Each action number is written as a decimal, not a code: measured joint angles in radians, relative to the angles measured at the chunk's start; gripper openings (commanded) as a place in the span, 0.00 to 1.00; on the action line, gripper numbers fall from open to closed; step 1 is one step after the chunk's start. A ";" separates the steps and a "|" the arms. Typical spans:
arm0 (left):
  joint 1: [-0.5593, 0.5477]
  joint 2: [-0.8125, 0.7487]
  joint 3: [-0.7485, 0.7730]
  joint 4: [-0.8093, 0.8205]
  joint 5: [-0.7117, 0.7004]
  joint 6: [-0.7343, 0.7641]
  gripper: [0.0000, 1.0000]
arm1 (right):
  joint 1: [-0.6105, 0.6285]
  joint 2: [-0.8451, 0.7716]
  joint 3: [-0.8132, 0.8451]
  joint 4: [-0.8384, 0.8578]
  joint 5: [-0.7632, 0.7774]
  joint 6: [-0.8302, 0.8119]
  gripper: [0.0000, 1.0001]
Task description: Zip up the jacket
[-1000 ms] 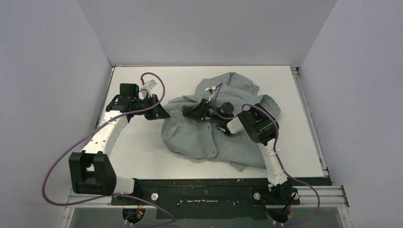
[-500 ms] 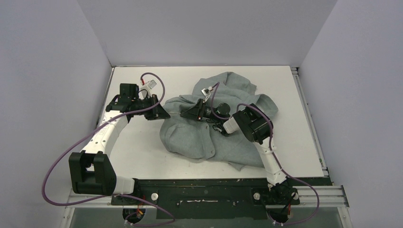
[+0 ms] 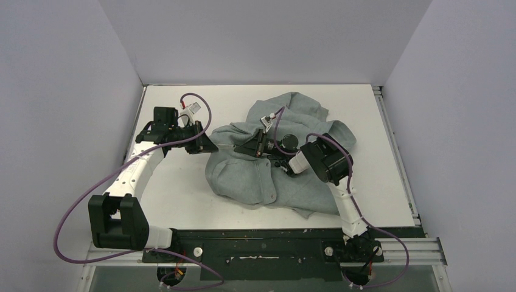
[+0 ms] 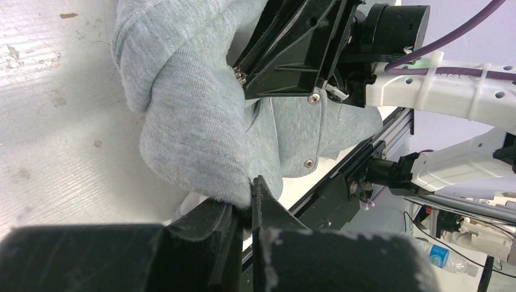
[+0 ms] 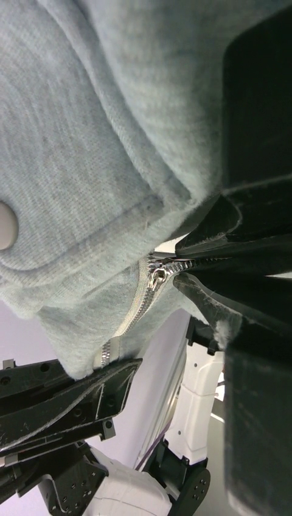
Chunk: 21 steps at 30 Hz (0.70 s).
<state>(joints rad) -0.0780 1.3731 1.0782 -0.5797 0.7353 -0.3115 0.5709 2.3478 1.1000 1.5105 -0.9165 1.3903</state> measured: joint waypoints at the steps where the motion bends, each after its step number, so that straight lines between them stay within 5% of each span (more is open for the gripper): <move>1: 0.000 0.000 0.000 0.000 0.001 0.000 0.00 | -0.003 -0.005 -0.006 0.001 0.003 -0.001 0.22; 8: 0.000 0.000 0.000 0.001 0.002 0.000 0.00 | -0.019 -0.018 -0.026 -0.003 0.023 -0.009 0.39; 21: 0.000 0.000 0.000 0.002 0.003 0.000 0.00 | 0.001 -0.018 0.011 -0.002 0.031 -0.014 0.41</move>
<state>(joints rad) -0.0780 1.3731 1.0779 -0.5781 0.7380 -0.3115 0.5720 2.3302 1.1114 1.5082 -0.8860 1.3758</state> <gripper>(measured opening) 0.045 0.407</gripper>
